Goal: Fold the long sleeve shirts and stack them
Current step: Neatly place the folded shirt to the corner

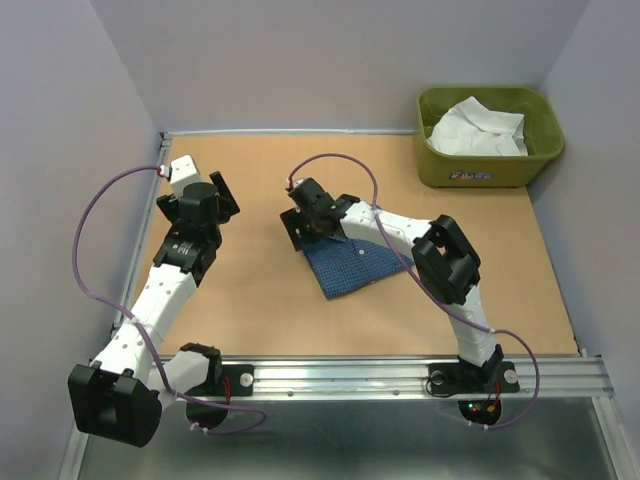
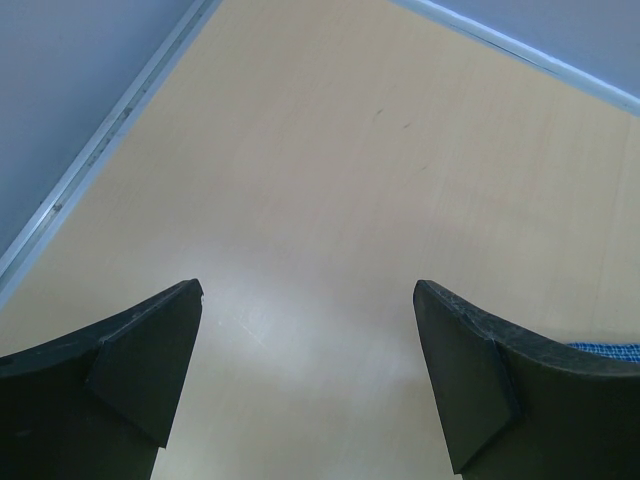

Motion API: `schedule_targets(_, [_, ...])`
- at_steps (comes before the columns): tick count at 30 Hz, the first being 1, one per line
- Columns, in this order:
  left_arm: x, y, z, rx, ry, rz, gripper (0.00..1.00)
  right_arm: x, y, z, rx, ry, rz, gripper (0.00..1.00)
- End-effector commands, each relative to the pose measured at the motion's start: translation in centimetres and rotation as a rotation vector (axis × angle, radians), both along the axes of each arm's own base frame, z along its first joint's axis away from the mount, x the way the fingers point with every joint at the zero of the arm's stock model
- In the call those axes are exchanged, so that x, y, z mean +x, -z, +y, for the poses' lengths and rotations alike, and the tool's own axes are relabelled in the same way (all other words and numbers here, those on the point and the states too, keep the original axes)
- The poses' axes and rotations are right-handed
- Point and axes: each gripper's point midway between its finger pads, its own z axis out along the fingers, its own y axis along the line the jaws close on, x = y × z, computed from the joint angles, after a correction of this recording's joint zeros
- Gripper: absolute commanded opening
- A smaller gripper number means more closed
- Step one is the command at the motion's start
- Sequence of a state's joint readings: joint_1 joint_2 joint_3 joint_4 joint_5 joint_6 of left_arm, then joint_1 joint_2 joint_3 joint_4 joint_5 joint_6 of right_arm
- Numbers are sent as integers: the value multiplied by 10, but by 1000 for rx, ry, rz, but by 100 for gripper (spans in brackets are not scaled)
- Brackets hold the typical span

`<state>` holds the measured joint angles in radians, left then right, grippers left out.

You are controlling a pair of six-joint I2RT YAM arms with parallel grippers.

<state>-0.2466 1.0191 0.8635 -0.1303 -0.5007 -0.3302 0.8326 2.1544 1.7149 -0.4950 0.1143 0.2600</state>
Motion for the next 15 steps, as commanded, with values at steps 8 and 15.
schedule_targets(8, [2,-10,2,2,-5,-43,99,-3,-35,-81,-107,219,-99,81])
schedule_targets(15, [1,-11,2,1,-3,-47,99,-16,14,-133,-221,256,5,80])
